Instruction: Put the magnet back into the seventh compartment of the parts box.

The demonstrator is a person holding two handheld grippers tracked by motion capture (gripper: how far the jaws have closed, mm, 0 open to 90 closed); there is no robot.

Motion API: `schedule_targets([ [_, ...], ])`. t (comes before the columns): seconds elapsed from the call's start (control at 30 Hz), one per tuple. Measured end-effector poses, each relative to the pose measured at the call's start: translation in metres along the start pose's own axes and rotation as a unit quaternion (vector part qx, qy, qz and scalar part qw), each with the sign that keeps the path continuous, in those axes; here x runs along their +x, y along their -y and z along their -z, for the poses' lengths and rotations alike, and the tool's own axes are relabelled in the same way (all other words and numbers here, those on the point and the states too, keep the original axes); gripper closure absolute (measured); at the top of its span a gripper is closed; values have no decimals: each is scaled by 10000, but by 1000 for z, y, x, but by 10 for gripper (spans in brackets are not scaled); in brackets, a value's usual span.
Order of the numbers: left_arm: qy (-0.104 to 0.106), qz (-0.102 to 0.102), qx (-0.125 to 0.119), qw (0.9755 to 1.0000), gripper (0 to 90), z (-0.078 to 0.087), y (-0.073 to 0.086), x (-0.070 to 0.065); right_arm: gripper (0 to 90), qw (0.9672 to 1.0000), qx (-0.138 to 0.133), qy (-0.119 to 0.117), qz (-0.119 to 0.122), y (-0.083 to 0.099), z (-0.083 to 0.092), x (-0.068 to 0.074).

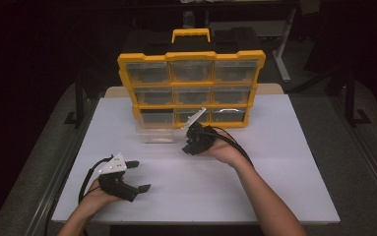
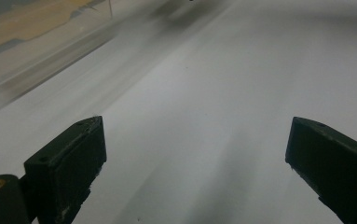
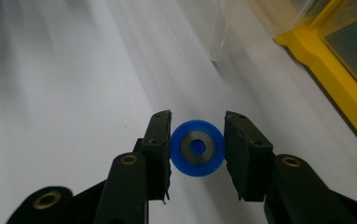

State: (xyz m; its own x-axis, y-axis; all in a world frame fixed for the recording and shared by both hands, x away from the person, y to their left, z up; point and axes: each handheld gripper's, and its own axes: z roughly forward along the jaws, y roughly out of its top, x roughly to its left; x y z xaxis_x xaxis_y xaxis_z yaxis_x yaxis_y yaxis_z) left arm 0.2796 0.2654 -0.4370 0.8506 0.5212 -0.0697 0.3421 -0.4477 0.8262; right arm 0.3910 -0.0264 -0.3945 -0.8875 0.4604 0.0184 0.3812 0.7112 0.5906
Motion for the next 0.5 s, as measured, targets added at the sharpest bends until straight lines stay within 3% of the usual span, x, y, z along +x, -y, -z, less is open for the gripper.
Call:
schedule_targets([
  [0.5,10,-27,12,10000,50,0,0,0,611,10000,-35,55,5,-12,12,-6],
])
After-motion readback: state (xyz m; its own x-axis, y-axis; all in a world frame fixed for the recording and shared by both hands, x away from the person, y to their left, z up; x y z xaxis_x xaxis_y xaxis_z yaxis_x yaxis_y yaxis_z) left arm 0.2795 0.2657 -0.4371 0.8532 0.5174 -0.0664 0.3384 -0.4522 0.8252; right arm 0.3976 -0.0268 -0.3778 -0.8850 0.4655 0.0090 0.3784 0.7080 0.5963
